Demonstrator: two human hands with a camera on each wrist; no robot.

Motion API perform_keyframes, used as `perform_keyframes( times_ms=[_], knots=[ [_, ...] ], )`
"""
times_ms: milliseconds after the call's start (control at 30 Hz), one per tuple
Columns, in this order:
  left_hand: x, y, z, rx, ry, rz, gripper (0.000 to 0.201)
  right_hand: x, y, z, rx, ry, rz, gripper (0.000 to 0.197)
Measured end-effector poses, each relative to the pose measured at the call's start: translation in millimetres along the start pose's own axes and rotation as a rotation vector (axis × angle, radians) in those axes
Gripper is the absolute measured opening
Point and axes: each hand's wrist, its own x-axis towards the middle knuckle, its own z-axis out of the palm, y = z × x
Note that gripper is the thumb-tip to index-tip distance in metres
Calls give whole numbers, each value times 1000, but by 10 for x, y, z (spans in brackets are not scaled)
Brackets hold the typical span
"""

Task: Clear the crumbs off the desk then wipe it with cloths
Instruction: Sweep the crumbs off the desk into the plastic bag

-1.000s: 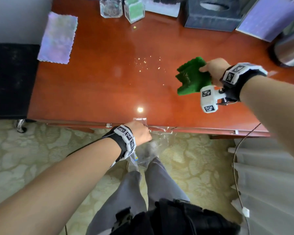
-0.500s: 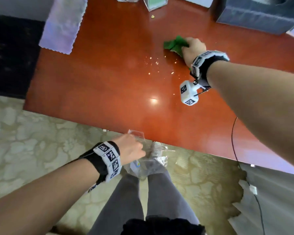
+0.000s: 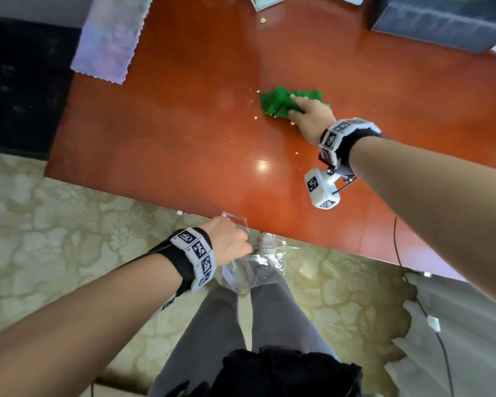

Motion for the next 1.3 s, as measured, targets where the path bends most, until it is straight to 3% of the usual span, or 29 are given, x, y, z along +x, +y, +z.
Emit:
perform_keyframes(
  times_ms=[167,467,633,833,1300],
  knots=[
    [-62,43,-64,40,9,-8,16,-603,95,270,63,-81,25,50],
    [-167,29,-27,68,56,-43,33,-1650,-3,640,165,-164,139,45],
    [-185,70,17,112,52,-55,33,-2139,-58,897,222,-205,218,29],
    [-204,159,85,195,65,-34,33,-2318,-62,947,286,-166,352,27],
    [-300,341,171,280,55,-18,26,-2488,32,878,387,-121,375,24]
  ],
)
